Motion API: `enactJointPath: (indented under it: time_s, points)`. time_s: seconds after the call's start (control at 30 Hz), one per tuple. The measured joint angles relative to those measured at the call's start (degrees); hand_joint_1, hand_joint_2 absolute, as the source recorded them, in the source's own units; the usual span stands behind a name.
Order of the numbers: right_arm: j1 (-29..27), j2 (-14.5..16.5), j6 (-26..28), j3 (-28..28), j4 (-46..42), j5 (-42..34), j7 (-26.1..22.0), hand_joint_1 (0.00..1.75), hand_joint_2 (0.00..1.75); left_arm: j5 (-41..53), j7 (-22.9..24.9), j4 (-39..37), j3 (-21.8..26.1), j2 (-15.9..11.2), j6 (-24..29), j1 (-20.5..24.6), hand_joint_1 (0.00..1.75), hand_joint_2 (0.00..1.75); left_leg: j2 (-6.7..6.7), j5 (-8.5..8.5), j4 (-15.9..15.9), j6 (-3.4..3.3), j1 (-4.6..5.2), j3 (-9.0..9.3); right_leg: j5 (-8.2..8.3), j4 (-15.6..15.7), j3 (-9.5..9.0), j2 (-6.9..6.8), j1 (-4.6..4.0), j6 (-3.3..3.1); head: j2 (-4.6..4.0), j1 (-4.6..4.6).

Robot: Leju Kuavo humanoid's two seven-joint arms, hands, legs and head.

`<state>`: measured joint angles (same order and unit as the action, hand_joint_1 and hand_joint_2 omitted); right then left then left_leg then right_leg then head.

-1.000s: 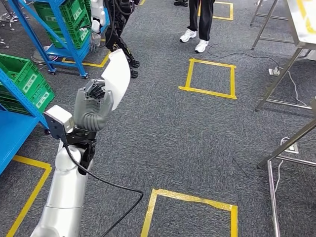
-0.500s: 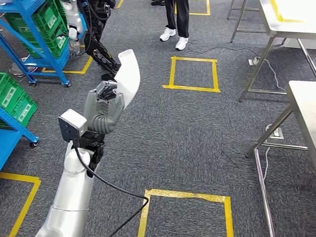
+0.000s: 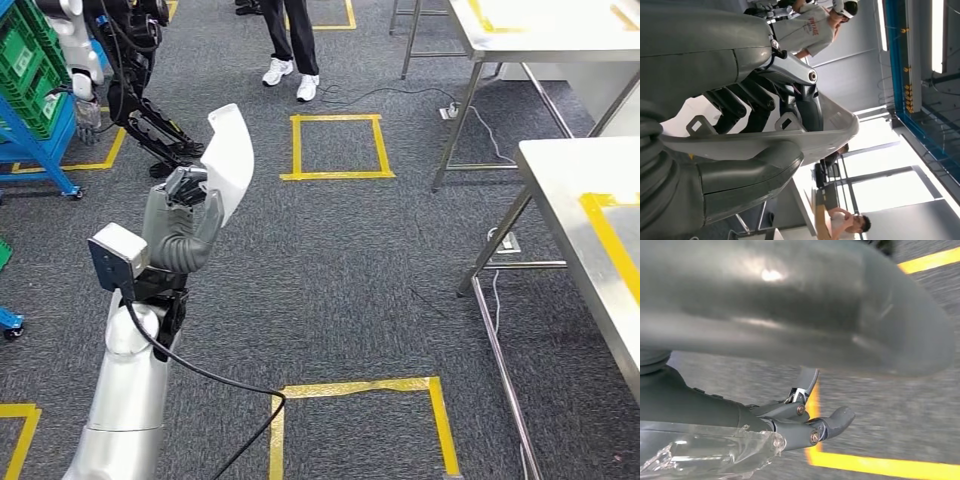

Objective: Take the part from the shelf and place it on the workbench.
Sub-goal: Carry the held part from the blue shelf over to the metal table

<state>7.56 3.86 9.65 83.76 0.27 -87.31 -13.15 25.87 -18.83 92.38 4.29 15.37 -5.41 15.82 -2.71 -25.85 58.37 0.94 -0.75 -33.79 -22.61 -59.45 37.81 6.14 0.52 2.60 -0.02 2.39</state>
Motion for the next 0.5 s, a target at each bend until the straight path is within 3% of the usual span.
enactJointPath:
  time_s: [0.07,0.13,0.2,0.23,0.27,0.37,0.43,0.5]
  points:
    - [-0.4,-0.2,-0.2,-0.3,0.0,0.0,1.5,0.0,0.0,0.3,0.2,0.3,0.1,0.0,-0.7,-0.1,1.75,1.75,0.91,0.2,-0.1,-0.73,-0.02,0.08,-1.49,-2.3,1.18,-2.18,-0.13,0.44,0.0,-0.32]
    - [-0.2,-0.3,-0.6,-0.5,0.0,0.0,1.7,0.0,0.0,0.3,0.3,0.4,0.2,0.0,-1.0,-0.3,1.75,1.75,2.04,0.15,-0.2,-1.14,0.17,0.13,-5.07,-9.1,4.25,-4.84,-0.29,0.73,0.0,-0.64]
    - [0.0,-0.4,-1.0,-0.5,0.0,0.0,1.1,0.0,0.0,-0.3,0.3,0.3,0.3,0.0,-1.7,-0.5,1.75,1.75,3.35,0.04,-0.1,-1.31,0.33,0.15,-7.49,-15.5,7.16,-5.59,-0.27,0.89,0.0,-0.64]
    - [0.0,-0.4,-1.2,-0.5,0.0,0.0,0.6,0.0,0.0,-0.8,0.3,0.3,0.3,0.0,-2.1,-0.5,1.75,1.75,3.95,-0.02,-0.1,-1.36,0.36,0.18,-7.27,-16.1,7.31,-5.69,-0.27,0.89,0.0,-0.65]
    - [0.0,-0.4,-1.3,-0.5,0.0,0.0,0.1,0.0,0.0,-1.3,0.2,0.2,0.4,0.1,-2.6,-0.5,1.75,1.75,4.48,-0.1,-0.1,-1.33,0.37,0.28,-6.03,-14.2,6.18,-5.83,-0.27,0.86,0.0,-0.64]
    - [0.3,-0.5,-1.4,-0.2,0.0,0.1,-0.9,0.0,0.0,-2.0,-0.7,0.2,0.2,0.1,-3.7,-0.5,1.75,1.75,5.77,-0.5,-0.1,-0.82,0.59,0.71,-1.88,-3.0,-0.13,-8.02,-0.59,0.41,0.0,-0.61]
    - [0.4,-0.6,-1.5,0.0,0.0,0.1,-1.5,0.0,0.0,-2.3,-1.4,0.2,0.0,0.1,-4.3,-0.4,1.75,1.75,6.42,-0.63,-0.1,-0.33,0.83,0.86,-1.6,-0.4,-1.5,-8.57,-0.96,-0.25,0.0,-0.56]
    - [0.4,-0.8,-1.7,0.1,0.0,0.0,-2.0,0.0,0.0,-2.3,-2.0,0.2,-0.4,0.1,-4.7,-0.4,1.75,1.75,6.95,-0.71,-0.3,0.3,0.77,1.01,-1.36,-0.2,-1.4,-7.5,-0.95,-1.0,0.0,-0.56]
